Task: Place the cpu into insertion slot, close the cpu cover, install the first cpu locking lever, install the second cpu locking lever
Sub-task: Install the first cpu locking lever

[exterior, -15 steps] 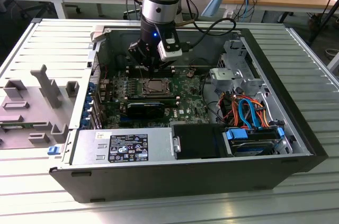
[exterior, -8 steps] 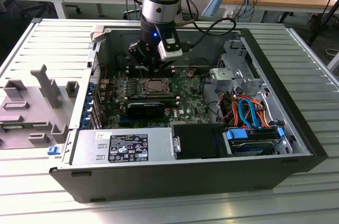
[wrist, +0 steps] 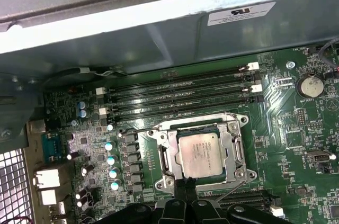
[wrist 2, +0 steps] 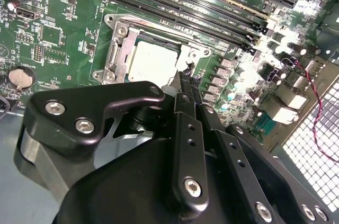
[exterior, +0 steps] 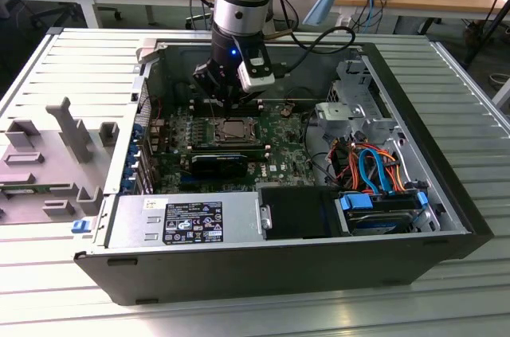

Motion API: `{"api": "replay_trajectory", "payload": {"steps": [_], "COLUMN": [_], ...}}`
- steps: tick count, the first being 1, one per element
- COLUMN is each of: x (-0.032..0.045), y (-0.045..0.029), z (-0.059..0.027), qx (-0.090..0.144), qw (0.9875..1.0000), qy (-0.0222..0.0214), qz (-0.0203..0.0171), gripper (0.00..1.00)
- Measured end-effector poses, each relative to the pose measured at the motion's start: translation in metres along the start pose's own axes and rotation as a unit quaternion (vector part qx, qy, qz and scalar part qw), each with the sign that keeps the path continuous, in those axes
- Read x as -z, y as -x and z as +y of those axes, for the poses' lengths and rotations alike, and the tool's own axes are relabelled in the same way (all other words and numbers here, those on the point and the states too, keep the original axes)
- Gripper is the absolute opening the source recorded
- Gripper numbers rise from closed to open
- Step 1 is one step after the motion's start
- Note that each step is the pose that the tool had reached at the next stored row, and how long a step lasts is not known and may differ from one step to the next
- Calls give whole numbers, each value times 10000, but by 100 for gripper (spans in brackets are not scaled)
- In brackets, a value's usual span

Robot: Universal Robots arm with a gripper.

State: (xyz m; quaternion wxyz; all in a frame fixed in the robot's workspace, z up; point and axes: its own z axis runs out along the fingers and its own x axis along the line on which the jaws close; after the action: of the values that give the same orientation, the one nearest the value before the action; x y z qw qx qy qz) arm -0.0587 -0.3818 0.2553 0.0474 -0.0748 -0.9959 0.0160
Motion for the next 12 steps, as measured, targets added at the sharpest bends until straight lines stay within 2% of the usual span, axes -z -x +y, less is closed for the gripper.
{"api": "replay_trajectory", "payload": {"steps": [9,10,11,12], "x": [0,0,0,0], "y": [0,0,0,0], "z": [0,0,1,0], "qx": [71,75,89,109], "qw": [10000,10000,9998,9996], "qy": [-7,6,152,252], "qz": [-3,-1,20,34], "gripper": [11,11,11,11]}}
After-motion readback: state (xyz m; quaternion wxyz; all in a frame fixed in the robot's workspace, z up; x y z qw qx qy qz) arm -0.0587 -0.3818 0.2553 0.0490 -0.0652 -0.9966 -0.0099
